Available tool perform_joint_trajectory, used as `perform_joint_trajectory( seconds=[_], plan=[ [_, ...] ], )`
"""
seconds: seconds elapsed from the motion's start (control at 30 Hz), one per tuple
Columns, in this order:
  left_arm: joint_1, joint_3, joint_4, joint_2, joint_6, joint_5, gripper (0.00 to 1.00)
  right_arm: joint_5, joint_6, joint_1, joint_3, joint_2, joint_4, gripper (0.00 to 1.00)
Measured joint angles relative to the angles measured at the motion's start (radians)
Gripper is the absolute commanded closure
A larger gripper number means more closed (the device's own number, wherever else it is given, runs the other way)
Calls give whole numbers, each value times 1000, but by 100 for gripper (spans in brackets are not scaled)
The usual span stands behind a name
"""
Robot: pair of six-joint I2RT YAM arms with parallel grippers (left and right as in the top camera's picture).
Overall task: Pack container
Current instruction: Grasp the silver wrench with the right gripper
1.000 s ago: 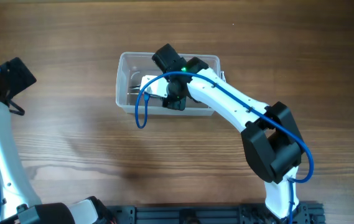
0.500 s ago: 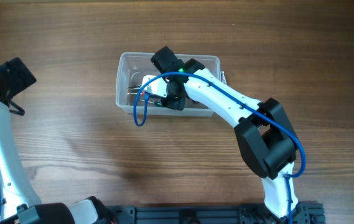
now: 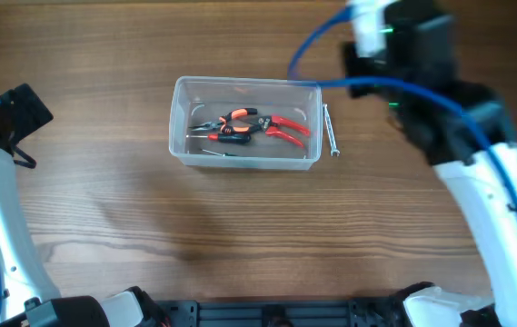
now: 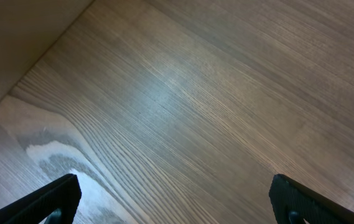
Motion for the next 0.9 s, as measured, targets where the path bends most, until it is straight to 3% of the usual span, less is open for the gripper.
perform_joint_trajectory(
  seconds=[0.03,0.17,0.27,0.4,0.6,0.9],
  plan=[
    [0,0,0,0,0,0,0,-13,88,-75,-11,13,-56,55],
    [0,0,0,0,0,0,0,-76,214,-185,-126,134,-68,59],
    [0,0,0,0,0,0,0,-117,250,-194,-198,288,-37,65],
    [0,0,0,0,0,0,0,-171,261,-193,-203,468,6,63],
    [0,0,0,0,0,0,0,-270,112,-188,-203,607,71,63],
    [0,0,0,0,0,0,0,-375,-39,-187,-203,609,79,63]
  ],
)
